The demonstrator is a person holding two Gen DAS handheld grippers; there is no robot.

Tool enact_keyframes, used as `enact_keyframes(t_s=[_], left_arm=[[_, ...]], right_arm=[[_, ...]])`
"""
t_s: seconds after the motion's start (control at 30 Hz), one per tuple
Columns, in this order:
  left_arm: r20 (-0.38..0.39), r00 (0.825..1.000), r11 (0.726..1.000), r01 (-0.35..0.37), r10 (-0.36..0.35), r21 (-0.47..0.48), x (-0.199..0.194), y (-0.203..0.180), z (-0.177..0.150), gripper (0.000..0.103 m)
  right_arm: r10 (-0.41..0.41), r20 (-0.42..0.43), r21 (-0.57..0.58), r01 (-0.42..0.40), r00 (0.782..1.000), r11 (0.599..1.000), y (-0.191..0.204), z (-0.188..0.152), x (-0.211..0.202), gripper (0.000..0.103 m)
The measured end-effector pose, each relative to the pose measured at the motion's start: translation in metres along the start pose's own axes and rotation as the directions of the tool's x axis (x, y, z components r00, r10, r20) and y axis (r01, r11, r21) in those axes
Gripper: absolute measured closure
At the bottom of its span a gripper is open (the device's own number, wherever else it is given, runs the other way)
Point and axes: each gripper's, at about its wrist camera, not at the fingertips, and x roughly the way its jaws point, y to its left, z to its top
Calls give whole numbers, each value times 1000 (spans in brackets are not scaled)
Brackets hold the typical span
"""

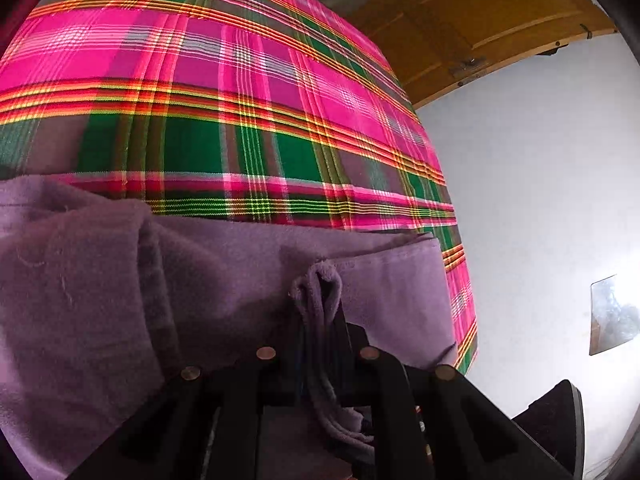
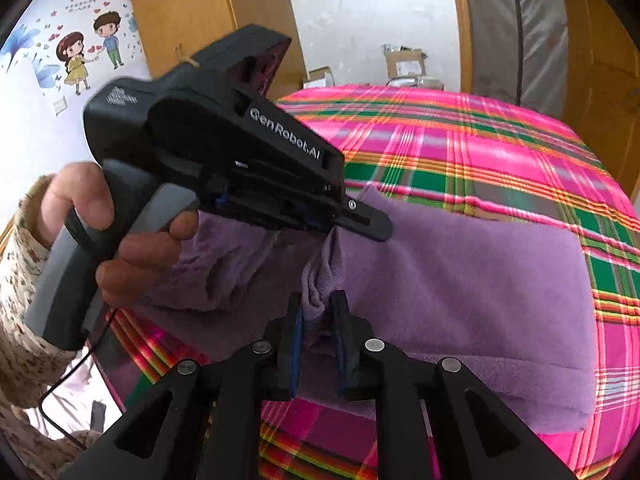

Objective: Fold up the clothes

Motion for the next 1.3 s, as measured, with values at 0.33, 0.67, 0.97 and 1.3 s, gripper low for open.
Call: enact_keyframes(t_s=[0.33,0.67,0.97,1.3], left_arm=[[20,999,999,-46,46,-17,-5,-3,-2,89],[142,980,990,-135,137,-29,-38,-8,-14,83],[86,989,988,-126,118,89,-9,-42,-27,83],[45,991,988,-128,125,85,12,-39,-29,83]], right_arm=[[38,30,110,-41,999,993,-58,1,-53,77],[-143,55,448,104,988,888,-159,-25,-71,72],[60,73,603,-92,996,792,-193,-43,-53,67],[32,138,457,-93,990,885,-171,-10,-77,94]])
